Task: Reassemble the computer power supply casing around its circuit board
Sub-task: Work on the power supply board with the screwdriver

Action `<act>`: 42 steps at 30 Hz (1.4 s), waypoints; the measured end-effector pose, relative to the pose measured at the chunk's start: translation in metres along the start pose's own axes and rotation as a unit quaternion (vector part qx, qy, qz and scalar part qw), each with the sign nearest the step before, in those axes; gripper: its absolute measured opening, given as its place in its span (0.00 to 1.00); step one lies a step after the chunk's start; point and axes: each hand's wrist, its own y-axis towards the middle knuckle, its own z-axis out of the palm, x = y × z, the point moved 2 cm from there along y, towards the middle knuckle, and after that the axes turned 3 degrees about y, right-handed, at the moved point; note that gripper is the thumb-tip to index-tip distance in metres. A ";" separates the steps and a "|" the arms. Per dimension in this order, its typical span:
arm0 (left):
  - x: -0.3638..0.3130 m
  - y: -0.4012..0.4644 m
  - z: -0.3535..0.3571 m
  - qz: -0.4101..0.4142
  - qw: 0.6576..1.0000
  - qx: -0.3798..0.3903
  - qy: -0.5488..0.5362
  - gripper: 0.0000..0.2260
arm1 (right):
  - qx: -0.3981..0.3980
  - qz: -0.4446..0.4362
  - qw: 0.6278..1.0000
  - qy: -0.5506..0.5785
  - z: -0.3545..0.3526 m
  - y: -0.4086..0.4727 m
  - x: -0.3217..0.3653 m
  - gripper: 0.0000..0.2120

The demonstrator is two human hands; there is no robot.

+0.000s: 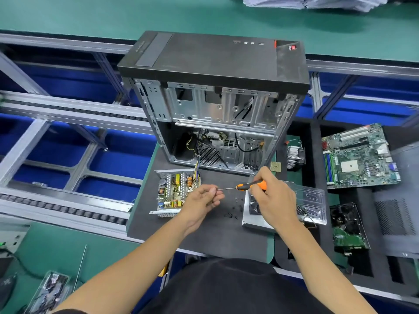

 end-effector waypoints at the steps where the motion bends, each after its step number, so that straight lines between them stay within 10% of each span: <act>1: 0.000 0.000 -0.002 -0.004 1.000 0.002 -0.004 0.06 | -0.002 0.001 1.000 0.001 0.001 0.000 0.000 0.07; 16: -0.009 -0.001 -0.010 -0.063 0.986 0.006 -0.156 0.06 | 0.001 -0.045 0.999 -0.010 0.021 0.003 0.018 0.04; 26: -0.029 0.010 -0.061 0.006 0.998 -0.023 0.065 0.26 | 0.027 -0.070 0.995 -0.058 0.037 0.013 0.031 0.04; 30: -0.045 0.012 -0.085 0.163 0.922 -0.066 0.345 0.05 | 0.065 -0.103 0.985 -0.126 0.056 0.019 0.039 0.05; 42: -0.040 0.022 -0.081 0.198 0.750 0.045 0.630 0.12 | 0.112 -0.170 0.937 -0.282 0.081 0.033 0.061 0.13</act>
